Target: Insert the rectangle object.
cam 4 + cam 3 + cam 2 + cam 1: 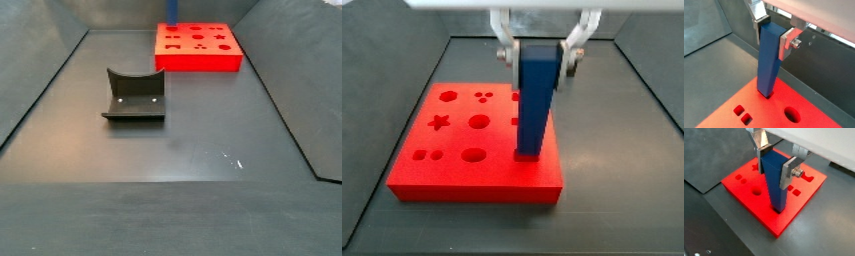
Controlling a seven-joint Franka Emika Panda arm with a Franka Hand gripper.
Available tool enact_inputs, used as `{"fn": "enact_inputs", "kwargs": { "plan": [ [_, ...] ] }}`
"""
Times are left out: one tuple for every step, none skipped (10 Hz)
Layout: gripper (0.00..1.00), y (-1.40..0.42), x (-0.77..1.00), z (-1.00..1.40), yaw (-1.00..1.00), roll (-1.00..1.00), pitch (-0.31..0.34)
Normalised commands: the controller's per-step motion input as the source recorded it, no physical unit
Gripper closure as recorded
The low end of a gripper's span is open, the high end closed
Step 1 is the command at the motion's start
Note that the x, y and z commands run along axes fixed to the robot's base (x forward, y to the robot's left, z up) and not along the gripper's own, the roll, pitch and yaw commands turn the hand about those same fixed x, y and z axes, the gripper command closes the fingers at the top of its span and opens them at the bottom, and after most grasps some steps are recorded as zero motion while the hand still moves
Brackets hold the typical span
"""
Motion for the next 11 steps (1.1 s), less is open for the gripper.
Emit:
{"fn": "enact_inputs", "kwargs": {
  "plan": [
    [1.0, 0.0, -0.01, -0.22, 0.0, 0.0, -0.014],
    [1.0, 0.0, -0.01, -0.18, 0.0, 0.0, -0.009],
    [1.0, 0.0, -0.05, -0.21, 0.0, 0.0, -0.011],
    [1.0, 0.0, -0.09, -0.24, -0.02, 0.0, -0.026],
    [1.0, 0.0, 0.0, -0.23, 0.0, -0.13, -0.033],
    [1.0, -0.01, 0.0, -0.21, 0.0, -0.17, -0.043],
    [1.0, -0.03, 0.0, -0.19, 0.0, -0.17, -0.041],
    [1.0, 0.0, 0.0, -0.17, 0.0, -0.18, -0.051],
    [1.0, 0.0, 0.01, -0.16, 0.0, -0.19, -0.059],
    [1.0, 0.0, 0.01, -0.15, 0.0, -0.17, -0.05],
    [1.0, 0.0, 0.02, -0.14, 0.0, -0.16, -0.04]
  ]
}}
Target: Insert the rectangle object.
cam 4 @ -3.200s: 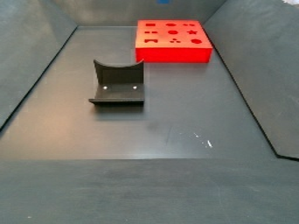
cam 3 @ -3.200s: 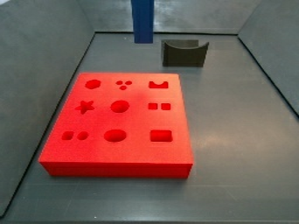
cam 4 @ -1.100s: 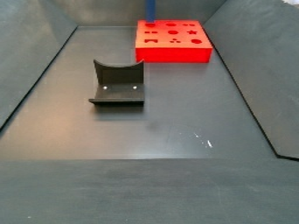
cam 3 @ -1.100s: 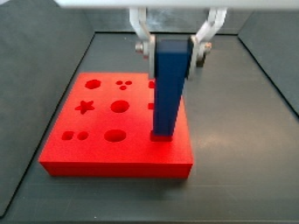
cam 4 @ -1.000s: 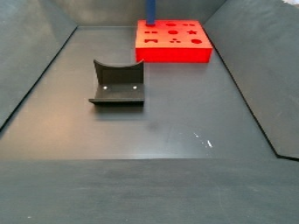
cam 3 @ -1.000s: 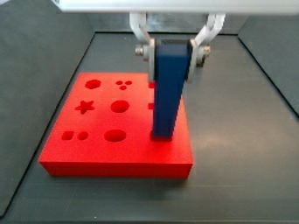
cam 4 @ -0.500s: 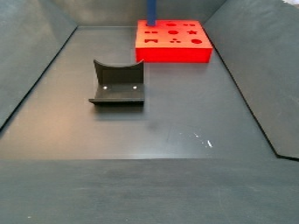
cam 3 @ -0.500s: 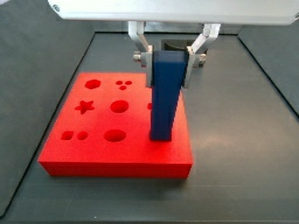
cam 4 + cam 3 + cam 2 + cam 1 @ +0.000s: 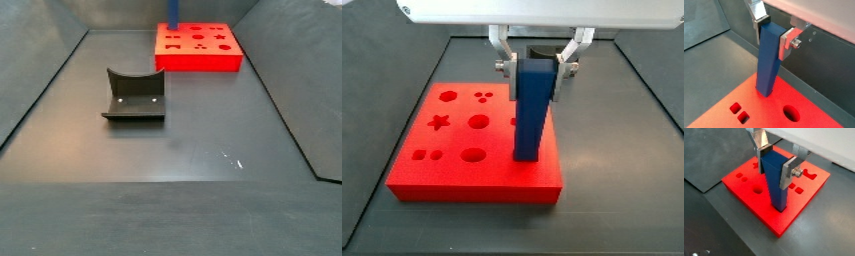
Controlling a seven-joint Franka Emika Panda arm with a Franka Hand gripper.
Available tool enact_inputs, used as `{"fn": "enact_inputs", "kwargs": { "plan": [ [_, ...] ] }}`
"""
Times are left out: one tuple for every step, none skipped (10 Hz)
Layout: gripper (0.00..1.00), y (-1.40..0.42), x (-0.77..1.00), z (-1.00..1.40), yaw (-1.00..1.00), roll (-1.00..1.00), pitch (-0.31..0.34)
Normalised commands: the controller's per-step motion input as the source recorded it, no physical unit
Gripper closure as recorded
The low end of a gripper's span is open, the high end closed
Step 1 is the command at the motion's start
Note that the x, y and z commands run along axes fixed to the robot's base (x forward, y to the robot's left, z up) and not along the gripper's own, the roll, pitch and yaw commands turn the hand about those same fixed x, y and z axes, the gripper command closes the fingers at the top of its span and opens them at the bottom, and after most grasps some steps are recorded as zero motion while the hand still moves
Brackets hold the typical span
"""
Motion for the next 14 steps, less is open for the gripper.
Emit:
{"fn": "enact_inputs", "kwargs": {
  "plan": [
    [1.0, 0.0, 0.05, -0.06, 0.0, -0.11, -0.016],
    [1.0, 0.0, 0.06, -0.07, -0.03, -0.11, -0.009],
    [1.0, 0.0, 0.04, -0.08, -0.03, -0.1, -0.004],
    [1.0, 0.0, 0.03, -0.09, -0.02, -0.1, -0.001],
    [1.0, 0.0, 0.05, -0.11, -0.01, -0.12, -0.007],
    [1.0, 0.09, 0.03, -0.4, -0.07, -0.24, -0.081],
    [1.0, 0.19, 0.0, -0.49, -0.1, -0.33, -0.086],
    [1.0, 0.14, 0.0, -0.43, -0.03, -0.36, -0.05],
    [1.0, 0.13, 0.0, -0.43, -0.06, -0.36, -0.06],
    [1.0, 0.12, 0.0, -0.55, -0.07, -0.3, -0.071],
    [1.0, 0.06, 0.0, -0.66, -0.07, -0.24, -0.083],
    [1.0, 0.02, 0.0, -0.79, -0.04, -0.17, -0.094],
    [1.0, 0.0, 0.0, -0.6, 0.0, -0.17, -0.129],
    [1.0, 0.0, 0.0, 0.0, 0.0, 0.0, 0.0]
  ]
}}
